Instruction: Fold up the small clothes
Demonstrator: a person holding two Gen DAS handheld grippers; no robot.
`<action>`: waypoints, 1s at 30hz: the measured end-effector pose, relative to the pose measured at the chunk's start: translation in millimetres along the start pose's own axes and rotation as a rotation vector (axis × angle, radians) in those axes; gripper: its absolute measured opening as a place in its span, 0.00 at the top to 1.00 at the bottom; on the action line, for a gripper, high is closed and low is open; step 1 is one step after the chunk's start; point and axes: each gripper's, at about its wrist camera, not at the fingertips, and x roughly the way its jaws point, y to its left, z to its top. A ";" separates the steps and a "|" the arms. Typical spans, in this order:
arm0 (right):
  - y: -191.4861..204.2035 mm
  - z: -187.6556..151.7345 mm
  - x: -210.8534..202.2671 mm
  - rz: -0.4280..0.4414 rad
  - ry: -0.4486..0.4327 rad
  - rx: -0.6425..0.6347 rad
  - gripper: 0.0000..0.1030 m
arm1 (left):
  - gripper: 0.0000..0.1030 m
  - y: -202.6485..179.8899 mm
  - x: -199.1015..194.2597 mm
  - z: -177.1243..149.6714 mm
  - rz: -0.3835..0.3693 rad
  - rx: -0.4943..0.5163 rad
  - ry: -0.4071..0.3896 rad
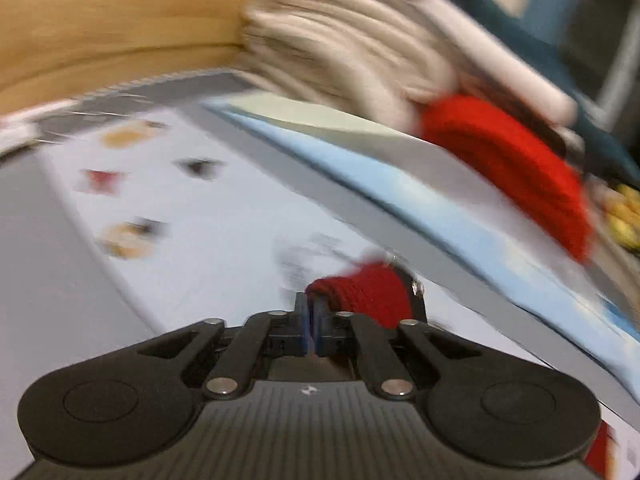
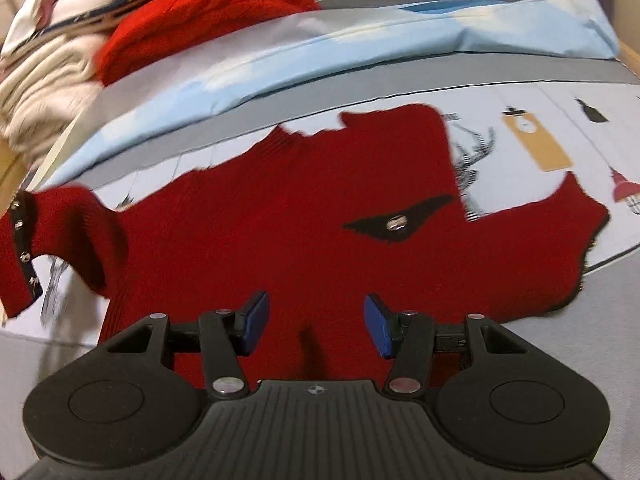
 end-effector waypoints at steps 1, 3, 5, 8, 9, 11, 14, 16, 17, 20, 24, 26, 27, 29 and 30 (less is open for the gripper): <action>3.9 -1.0 0.6 0.001 0.001 -0.015 0.47 | 1.00 20.2 4.7 6.8 0.067 -0.061 0.009; 9.9 -2.4 3.0 0.000 0.004 -0.038 0.47 | 1.00 63.6 17.1 13.4 0.149 -0.230 0.081; 13.8 -3.6 6.5 0.001 0.010 -0.043 0.47 | 0.99 92.6 29.2 13.5 0.163 -0.366 0.161; 19.3 -7.3 14.3 -0.008 0.023 -0.062 0.47 | 0.86 98.8 42.9 14.2 0.080 -0.404 0.233; 21.0 -8.5 17.2 -0.012 0.027 -0.066 0.47 | 0.77 96.9 46.6 15.9 0.057 -0.393 0.248; 24.5 -10.8 21.3 -0.012 0.038 -0.064 0.47 | 0.65 84.8 54.2 10.3 0.033 -0.318 0.295; 28.3 -12.8 25.5 -0.004 0.048 -0.070 0.47 | 0.58 76.7 62.7 -0.9 0.062 -0.259 0.355; 30.2 -12.6 28.0 -0.005 0.053 -0.077 0.47 | 0.58 72.2 60.1 -3.9 0.039 -0.254 0.372; 30.9 -12.9 28.4 -0.005 0.053 -0.079 0.47 | 0.58 66.5 55.7 -4.4 0.032 -0.223 0.370; 31.8 -11.7 30.8 -0.004 0.056 -0.081 0.47 | 0.48 31.2 37.7 -9.6 -0.003 -0.005 0.356; 32.9 -11.1 32.4 -0.002 0.058 -0.088 0.47 | 0.47 -14.4 41.5 -38.0 0.015 0.316 0.373; 33.6 -11.3 33.4 -0.002 0.061 -0.088 0.47 | 0.72 -25.3 53.1 -55.0 0.049 0.433 0.409; 33.6 -11.6 33.5 -0.002 0.062 -0.088 0.47 | 0.91 -25.6 57.7 -60.8 0.068 0.480 0.418; 33.0 -11.6 34.2 -0.003 0.064 -0.088 0.47 | 0.92 -19.8 59.9 -56.0 0.158 0.559 0.329; 32.6 -11.6 34.4 -0.004 0.065 -0.086 0.47 | 0.93 -13.3 55.8 -43.6 0.260 0.571 0.230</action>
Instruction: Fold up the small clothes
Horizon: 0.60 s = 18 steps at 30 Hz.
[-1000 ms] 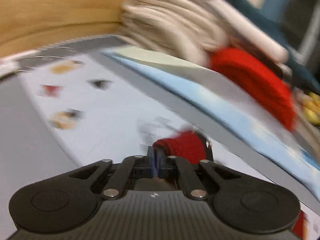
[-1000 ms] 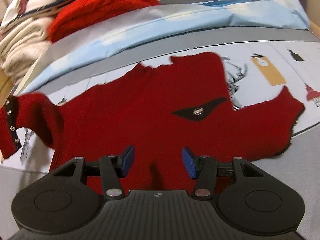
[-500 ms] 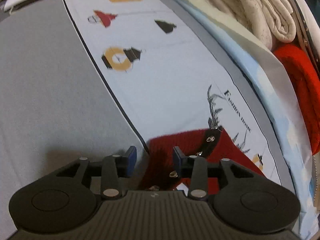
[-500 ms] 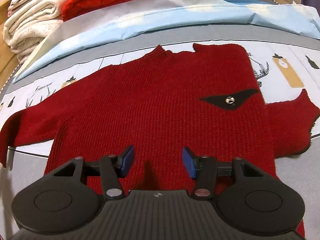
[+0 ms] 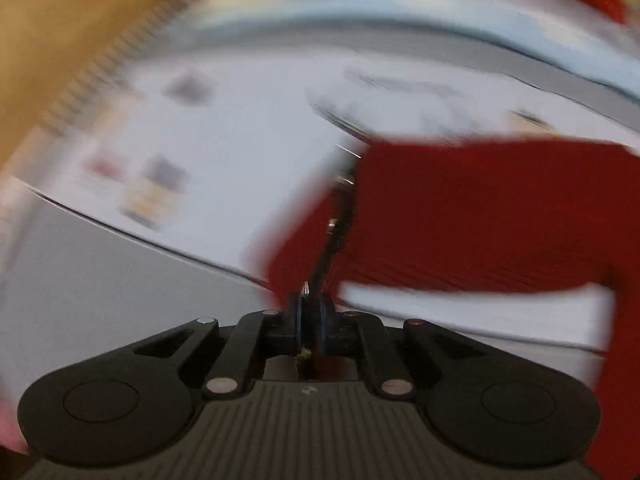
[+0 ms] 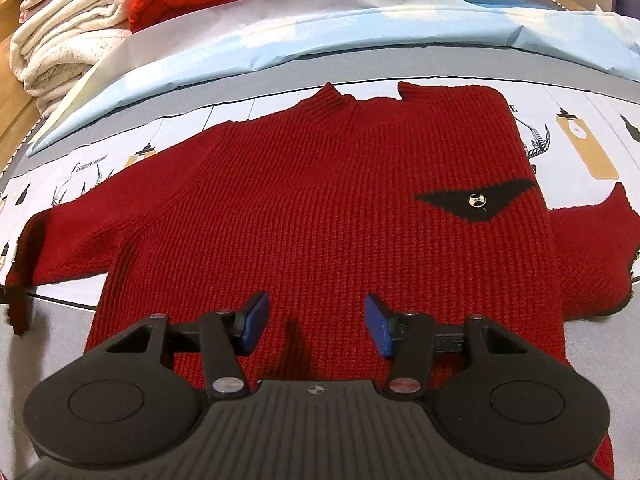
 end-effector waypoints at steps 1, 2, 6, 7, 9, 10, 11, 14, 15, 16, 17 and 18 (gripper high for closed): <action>-0.5 0.4 0.2 0.000 0.000 0.001 0.47 | 0.91 15.0 -5.6 5.9 0.106 -0.045 -0.069; -0.8 0.9 0.1 -0.001 -0.001 0.001 0.47 | 0.88 35.8 -12.5 12.5 0.209 -0.126 -0.139; -2.3 3.0 -3.1 -0.002 -0.013 0.004 0.47 | 0.87 82.1 -25.6 13.0 0.106 -0.383 -0.224; -2.3 3.1 -3.8 -0.002 -0.016 0.003 0.47 | 0.82 85.6 -20.1 10.5 -0.006 -0.441 -0.192; -2.0 2.3 -3.5 -0.005 -0.015 -0.003 0.47 | 0.75 90.8 -0.4 1.6 -0.214 -0.597 -0.092; -2.1 2.3 -2.4 -0.007 -0.012 -0.003 0.47 | 0.73 91.0 10.3 -2.9 -0.273 -0.646 -0.046; -1.9 1.9 -1.7 -0.008 -0.010 -0.002 0.47 | 0.70 90.8 20.6 -7.0 -0.316 -0.678 -0.005; -1.0 0.6 -0.9 -0.010 -0.009 -0.004 0.47 | 0.68 90.0 48.8 -18.8 -0.419 -0.787 0.088; -1.0 0.2 -0.8 -0.010 -0.009 -0.006 0.47 | 0.68 90.4 56.5 -20.6 -0.441 -0.816 0.101; -1.2 -0.2 -0.7 -0.009 -0.008 -0.007 0.47 | 0.68 87.7 61.3 -20.4 -0.455 -0.836 0.114; -1.6 -0.3 -0.2 -0.009 -0.007 -0.009 0.47 | 0.68 86.1 65.7 -21.4 -0.465 -0.852 0.119; -2.6 -0.7 0.1 -0.010 -0.005 -0.010 0.47 | 0.68 83.4 67.1 -22.5 -0.468 -0.860 0.118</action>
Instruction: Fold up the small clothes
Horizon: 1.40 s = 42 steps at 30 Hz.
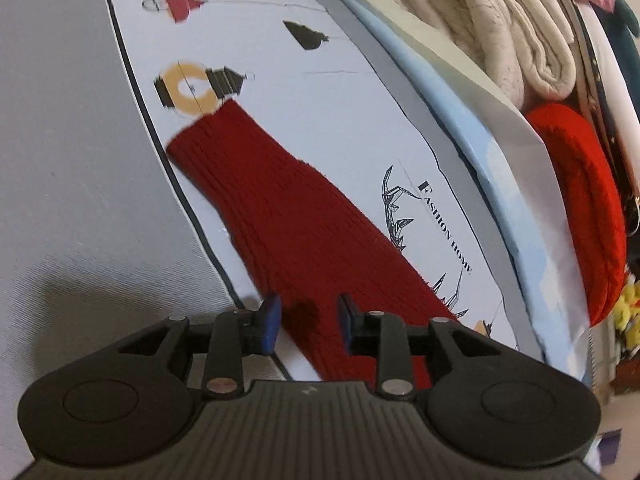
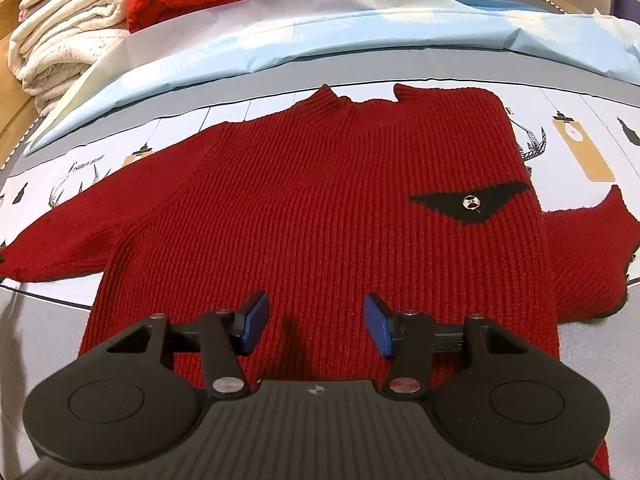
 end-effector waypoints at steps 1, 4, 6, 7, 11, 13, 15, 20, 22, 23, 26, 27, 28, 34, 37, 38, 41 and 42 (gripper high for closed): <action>-0.8 -0.2 0.5 -0.002 0.002 0.000 0.47 | 0.68 0.2 2.7 -0.7 0.003 -0.009 0.000; -5.0 0.1 2.4 -0.011 0.006 0.007 0.47 | 0.63 -0.4 12.5 -2.7 0.020 -0.021 0.002; -7.8 0.9 3.0 -0.012 0.008 0.019 0.47 | 0.61 -5.3 20.5 -6.3 0.040 -0.017 0.003; -8.7 1.5 3.2 -0.011 0.007 0.022 0.47 | 0.62 -6.1 22.9 -7.7 0.049 -0.011 0.002; -9.0 2.2 3.5 -0.008 0.007 0.019 0.47 | 0.86 -16.1 27.1 -10.7 0.112 0.087 -0.012; -8.3 1.8 4.1 -0.007 0.010 0.015 0.47 | 0.89 -17.8 21.4 -9.4 0.114 0.109 -0.042; -7.9 2.2 5.3 -0.008 0.012 0.016 0.47 | 0.90 -23.2 7.8 -6.5 0.143 0.157 -0.124; -8.6 1.6 5.6 -0.006 0.012 0.015 0.47 | 0.91 -19.2 -22.6 8.6 0.402 0.210 -0.328; -9.1 1.4 4.4 -0.008 0.010 0.015 0.47 | 0.89 -0.6 -27.0 18.5 0.500 0.110 -0.329; -9.6 1.5 3.7 -0.009 0.007 0.017 0.47 | 0.87 5.1 -28.5 20.7 0.520 0.062 -0.313; -12.9 2.2 -0.8 -0.008 -0.002 0.033 0.47 | 0.87 -8.4 -39.1 14.8 0.502 0.074 -0.320; -14.2 2.4 -2.7 -0.011 -0.009 0.037 0.47 | 0.83 -22.2 -45.5 8.2 0.496 0.127 -0.341; -15.1 2.1 -5.3 -0.018 -0.021 0.041 0.47 | 0.75 -38.9 -50.8 -0.5 0.477 0.192 -0.356; -52.4 7.5 -30.9 -0.095 -0.195 0.208 0.56 | 0.68 -124.2 -34.9 -75.6 0.143 0.579 -0.183; -92.9 9.5 -40.2 -0.176 -0.256 0.353 0.58 | 0.67 -144.6 -13.7 -116.6 0.044 0.714 0.008; -110.0 9.1 -41.1 -0.199 -0.259 0.416 0.58 | 0.67 -148.9 -7.2 -127.7 0.045 0.739 0.056; -156.6 4.0 -33.2 -0.181 -0.219 0.582 0.56 | 0.67 -156.0 13.8 -159.4 0.073 0.851 0.193; -168.7 2.1 -29.2 -0.171 -0.205 0.635 0.56 | 0.67 -157.2 18.9 -168.3 0.089 0.885 0.208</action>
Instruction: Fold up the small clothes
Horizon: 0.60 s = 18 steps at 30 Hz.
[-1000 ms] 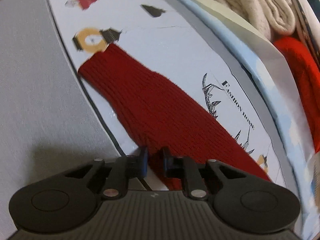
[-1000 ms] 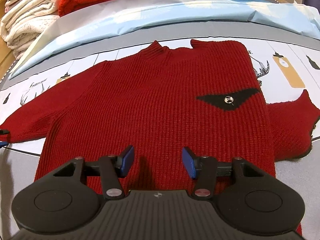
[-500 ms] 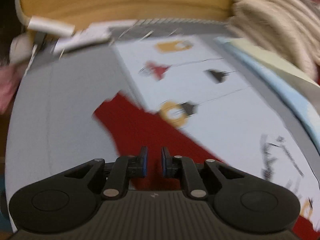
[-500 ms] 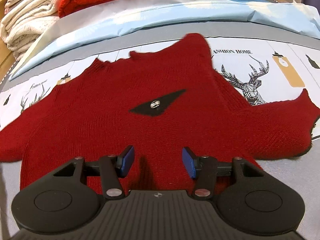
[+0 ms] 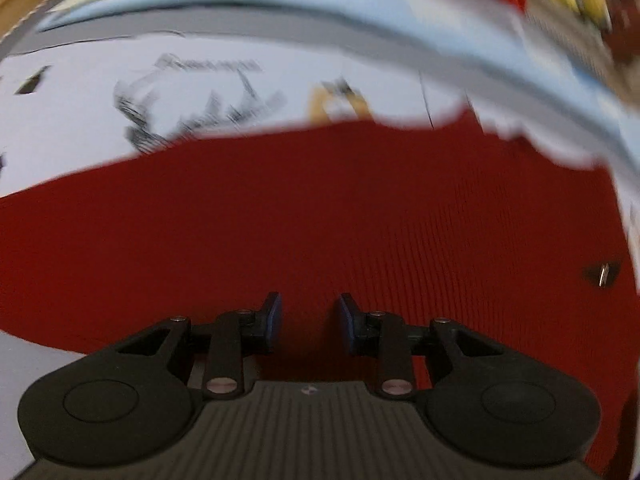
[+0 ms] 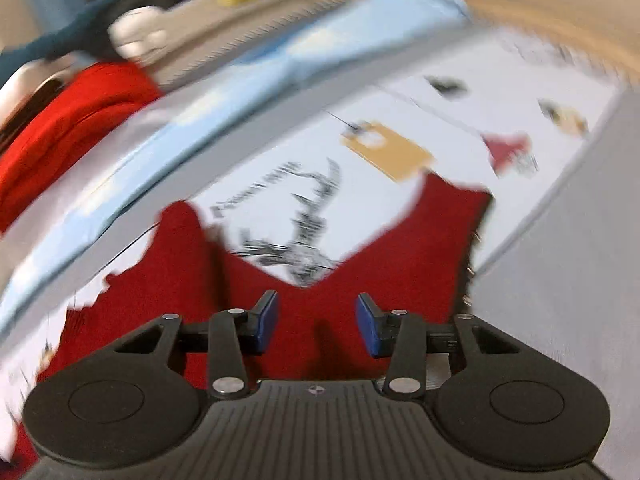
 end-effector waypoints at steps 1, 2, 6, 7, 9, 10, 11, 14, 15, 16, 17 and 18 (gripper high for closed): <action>-9.1 5.3 7.9 0.001 0.018 0.055 0.56 | 0.66 -5.0 2.6 -4.0 0.015 0.031 0.006; -11.9 8.4 14.0 0.004 0.026 0.073 0.55 | 0.65 -9.3 3.4 -5.2 0.024 0.059 0.007; 3.6 20.0 48.4 -0.056 0.078 0.005 0.29 | 0.64 -12.1 0.5 -5.6 0.010 0.091 0.008; 8.7 17.3 57.9 -0.099 0.104 -0.029 0.29 | 0.63 -11.6 0.0 -5.7 0.005 0.091 0.011; 21.2 10.3 76.9 -0.231 0.127 -0.089 0.29 | 0.63 -12.2 0.2 -4.5 0.010 0.091 0.014; 30.1 5.2 81.9 -0.284 0.109 -0.142 0.30 | 0.63 -11.0 2.7 -2.6 0.015 0.095 0.015; 40.6 -0.6 86.4 -0.347 0.095 -0.221 0.34 | 0.63 -10.1 2.3 -1.2 0.019 0.099 0.013; 48.8 0.5 80.3 -0.410 0.036 -0.262 0.88 | 0.63 -9.8 -5.5 -0.2 0.024 0.097 0.000; 47.2 6.1 72.9 -0.393 0.011 -0.245 0.90 | 0.63 -8.4 -7.7 1.6 0.022 0.092 -0.007; 43.5 14.0 66.8 -0.380 -0.025 -0.234 0.90 | 0.63 -6.8 -9.9 2.8 0.019 0.088 -0.012; 40.0 23.9 53.7 -0.359 -0.090 -0.221 0.90 | 0.63 -4.9 -12.2 4.0 0.017 0.083 -0.017; 34.5 35.9 38.6 -0.324 -0.168 -0.203 0.90 | 0.63 -3.9 -13.7 5.7 0.017 0.079 -0.022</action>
